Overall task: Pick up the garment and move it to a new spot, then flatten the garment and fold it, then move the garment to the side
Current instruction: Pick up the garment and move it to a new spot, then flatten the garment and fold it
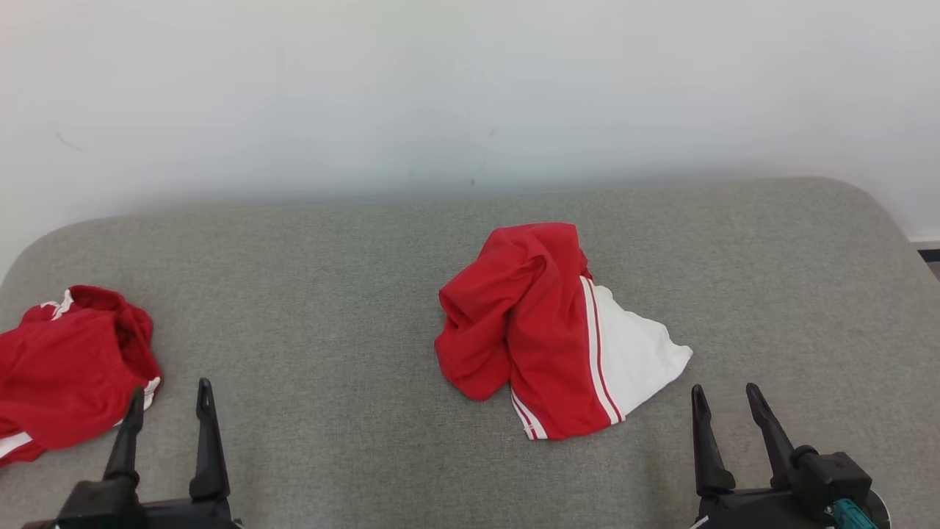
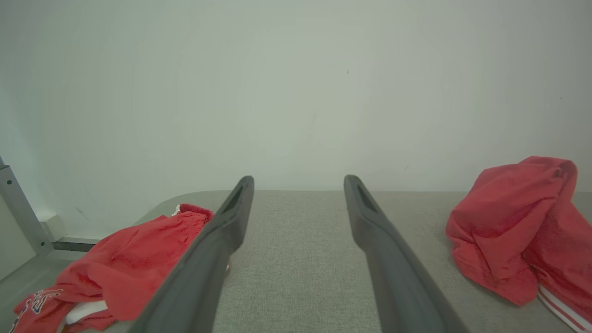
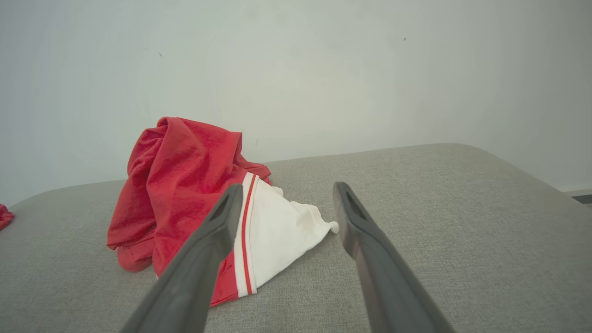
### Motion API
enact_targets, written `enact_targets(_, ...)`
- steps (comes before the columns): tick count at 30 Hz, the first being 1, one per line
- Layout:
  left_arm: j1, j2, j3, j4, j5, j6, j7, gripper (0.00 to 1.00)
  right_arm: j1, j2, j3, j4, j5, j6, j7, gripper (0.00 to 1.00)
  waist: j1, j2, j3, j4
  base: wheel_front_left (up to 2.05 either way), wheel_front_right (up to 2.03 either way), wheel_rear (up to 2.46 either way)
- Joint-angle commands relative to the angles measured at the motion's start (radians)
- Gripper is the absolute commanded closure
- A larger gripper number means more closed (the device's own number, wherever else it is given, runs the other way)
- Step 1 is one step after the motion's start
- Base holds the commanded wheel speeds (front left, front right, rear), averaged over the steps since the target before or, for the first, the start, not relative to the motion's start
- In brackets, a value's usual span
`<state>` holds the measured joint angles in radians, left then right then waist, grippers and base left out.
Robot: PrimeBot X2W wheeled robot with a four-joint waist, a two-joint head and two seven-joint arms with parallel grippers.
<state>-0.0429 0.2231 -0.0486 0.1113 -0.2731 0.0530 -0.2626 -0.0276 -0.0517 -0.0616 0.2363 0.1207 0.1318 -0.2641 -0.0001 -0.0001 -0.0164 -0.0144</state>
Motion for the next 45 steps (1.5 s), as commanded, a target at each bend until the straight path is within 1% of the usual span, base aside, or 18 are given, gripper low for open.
enact_targets(1, 0.013, -0.005, 0.004, -0.001, 0.017, -0.001, -0.003, 0.00, 0.011, 0.002, -0.001, 0.001, -0.004, -0.002, -0.001, 0.00, 0.0001, 0.0001, -0.002, 0.006, 0.00, 0.00, 0.00)
enact_targets(3, 0.030, -0.015, 0.006, 0.004, 0.032, -0.003, -0.003, 0.00, 0.013, 0.002, -0.003, 0.004, -0.005, -0.002, -0.001, 0.00, 0.0001, 0.0001, -0.004, 0.012, 0.00, 0.00, 0.00)
enact_targets(11, 0.073, -0.050, 0.052, 0.010, 0.067, -0.044, -0.003, 0.00, 0.025, 0.002, 0.000, 0.014, -0.004, -0.002, -0.001, 0.00, 0.0001, 0.0001, -0.007, 0.026, 0.00, 0.00, 0.00)
enact_targets(12, 0.080, -0.055, 0.051, 0.012, 0.071, -0.055, -0.003, 0.00, 0.026, 0.003, 0.001, 0.015, -0.004, -0.002, -0.001, 0.00, 0.0001, 0.0001, -0.008, 0.026, 0.00, 0.00, 0.00)
enact_targets(18, 0.108, -0.061, 0.055, 0.026, 0.116, -0.071, -0.003, 0.00, 0.028, 0.002, 0.006, 0.022, -0.008, -0.002, -0.001, 0.00, 0.0001, 0.0001, -0.011, 0.025, 0.00, 0.00, 0.00)
enact_targets(25, 0.117, -0.077, 0.047, 0.033, 0.128, -0.115, -0.003, 0.00, 0.026, 0.002, 0.007, 0.033, -0.015, -0.002, -0.001, 0.00, 0.0001, 0.0001, -0.011, 0.024, 0.00, 0.00, 0.00)
enact_targets(45, 0.123, -0.098, 0.069, 0.030, 0.164, -0.143, -0.003, 0.00, 0.022, 0.002, 0.006, 0.050, -0.021, -0.002, -0.001, 0.00, 0.0001, 0.0001, -0.009, 0.012, 0.00, 0.00, 0.00)
